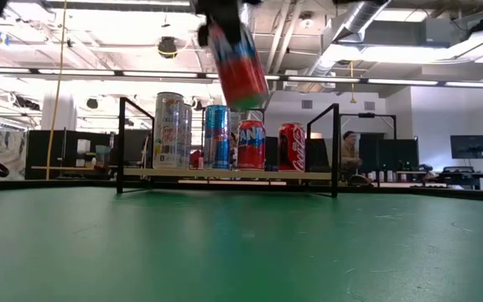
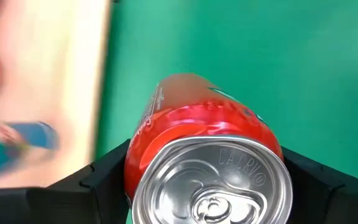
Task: Place canned beverage on shelf
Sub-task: Put the orange soda can on the shelf aligned with the other orange soda can
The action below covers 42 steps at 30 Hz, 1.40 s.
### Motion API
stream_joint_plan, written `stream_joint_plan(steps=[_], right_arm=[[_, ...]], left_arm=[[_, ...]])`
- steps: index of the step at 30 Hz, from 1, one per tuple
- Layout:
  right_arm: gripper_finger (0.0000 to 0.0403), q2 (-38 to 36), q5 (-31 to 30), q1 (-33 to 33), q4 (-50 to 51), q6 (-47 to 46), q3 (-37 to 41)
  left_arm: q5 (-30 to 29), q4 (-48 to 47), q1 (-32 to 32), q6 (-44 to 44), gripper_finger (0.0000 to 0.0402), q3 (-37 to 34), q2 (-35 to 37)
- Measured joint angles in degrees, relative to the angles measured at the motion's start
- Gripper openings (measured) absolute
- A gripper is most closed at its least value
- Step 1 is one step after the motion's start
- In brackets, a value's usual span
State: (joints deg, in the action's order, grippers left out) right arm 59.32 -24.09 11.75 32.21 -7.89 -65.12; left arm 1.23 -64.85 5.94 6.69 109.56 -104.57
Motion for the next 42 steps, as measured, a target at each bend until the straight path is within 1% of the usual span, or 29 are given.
stream_joint_plan(steps=[3,6,10,15,18,22,25,29,34,42], right_arm=[[0.032,1.2,0.4,-4.1,-0.4,0.0,0.0],[0.032,2.7,2.9,-8.4,-2.4,-0.6,0.0],[0.032,5.1,7.1,-13.5,-4.4,0.0,0.0],[0.032,6.9,14.5,-20.5,-4.9,6.2,0.0],[0.032,7.4,19.3,-25.1,-5.0,10.7,0.0],[0.032,7.4,27.8,-31.7,-5.1,15.6,0.0],[0.032,7.4,33.2,-36.4,-5.2,18.3,-0.1],[0.032,7.4,39.7,-41.3,-5.3,20.3,-0.1],[0.032,7.4,44.8,-45.6,-5.3,21.7,-0.1],[0.032,7.4,48.5,-48.6,-5.5,23.6,-0.1]], left_arm=[[-2.1,0.1,4.4,-5.1,0.028,1.5,-3.4],[-1.9,1.7,7.8,-7.4,0.028,2.7,-6.0],[-1.8,4.2,9.6,-10.8,0.028,3.1,-8.8],[-1.6,6.4,10.6,-13.0,0.028,3.0,-11.2],[-1.8,6.4,11.3,-12.0,0.028,3.0,-12.5],[-3.1,6.8,11.7,-9.8,0.028,2.8,-13.2],[-4.8,9.0,11.7,-8.4,0.028,2.8,-13.6],[-5.1,9.6,11.8,-6.6,0.028,2.7,-14.0],[-5.1,9.3,12.1,-4.5,0.028,2.7,-14.1],[-5.1,9.4,12.2,-2.5,0.028,2.7,-14.1]])
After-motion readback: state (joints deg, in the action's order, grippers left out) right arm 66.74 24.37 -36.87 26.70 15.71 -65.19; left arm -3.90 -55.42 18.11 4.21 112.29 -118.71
